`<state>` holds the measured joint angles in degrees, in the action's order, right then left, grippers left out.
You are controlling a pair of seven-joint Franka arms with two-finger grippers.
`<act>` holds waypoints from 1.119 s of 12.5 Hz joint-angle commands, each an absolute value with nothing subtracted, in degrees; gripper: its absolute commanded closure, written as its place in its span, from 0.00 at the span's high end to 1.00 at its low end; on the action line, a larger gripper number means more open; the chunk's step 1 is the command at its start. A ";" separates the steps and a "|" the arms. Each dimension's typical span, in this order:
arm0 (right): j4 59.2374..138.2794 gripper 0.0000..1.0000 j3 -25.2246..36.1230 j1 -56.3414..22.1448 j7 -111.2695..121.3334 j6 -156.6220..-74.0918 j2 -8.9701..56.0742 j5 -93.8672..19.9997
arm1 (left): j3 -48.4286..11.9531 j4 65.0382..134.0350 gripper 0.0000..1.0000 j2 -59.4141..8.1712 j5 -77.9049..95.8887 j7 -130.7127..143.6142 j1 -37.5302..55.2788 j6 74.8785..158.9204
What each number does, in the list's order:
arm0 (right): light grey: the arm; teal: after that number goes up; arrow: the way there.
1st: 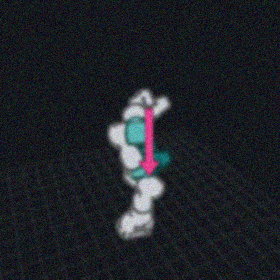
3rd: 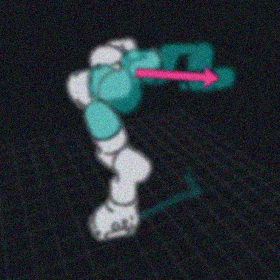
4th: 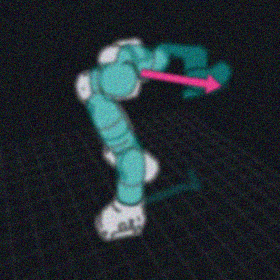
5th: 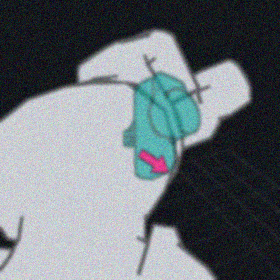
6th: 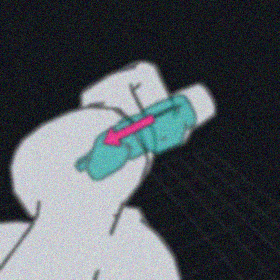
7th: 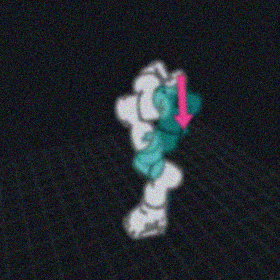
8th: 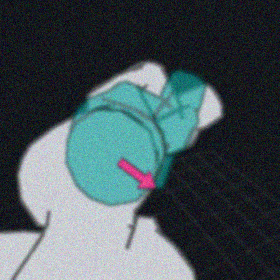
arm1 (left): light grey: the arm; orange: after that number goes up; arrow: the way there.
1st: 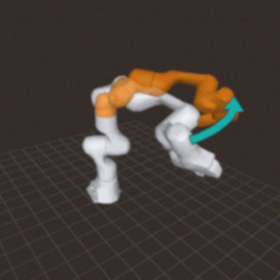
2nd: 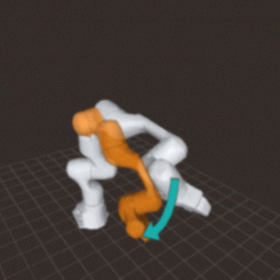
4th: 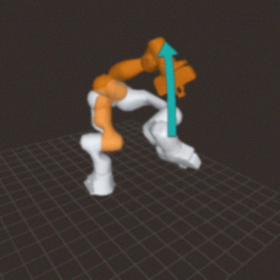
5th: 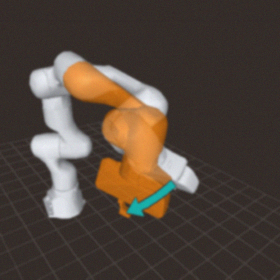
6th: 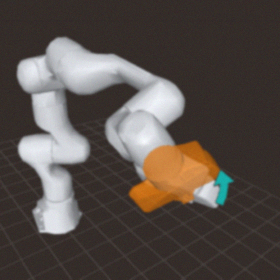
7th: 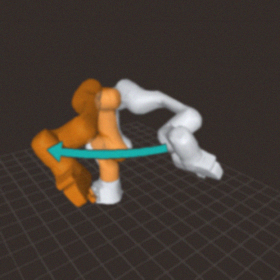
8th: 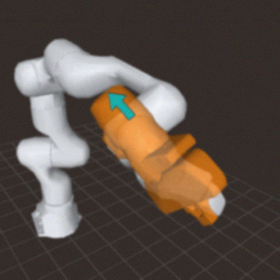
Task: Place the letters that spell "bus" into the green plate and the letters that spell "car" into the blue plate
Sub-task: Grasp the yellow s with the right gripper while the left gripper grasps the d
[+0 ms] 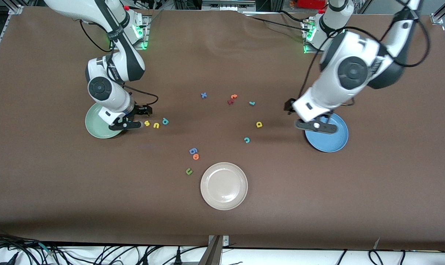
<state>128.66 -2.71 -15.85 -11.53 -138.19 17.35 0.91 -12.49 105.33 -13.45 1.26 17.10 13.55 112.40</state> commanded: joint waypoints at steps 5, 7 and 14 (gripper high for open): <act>128.76 0.96 -3.25 -15.47 -3.77 -146.06 21.17 0.79 | -11.78 119.71 1.00 -16.68 1.59 28.19 21.96 136.04; 128.76 0.94 -3.16 -15.38 -3.78 -147.56 21.88 0.70 | -11.78 119.53 1.00 -21.16 0.28 31.36 23.29 142.00; 128.58 0.59 -3.16 -14.94 -2.81 -148.54 23.47 0.70 | -11.69 115.75 1.00 -29.71 -8.61 40.51 23.73 147.83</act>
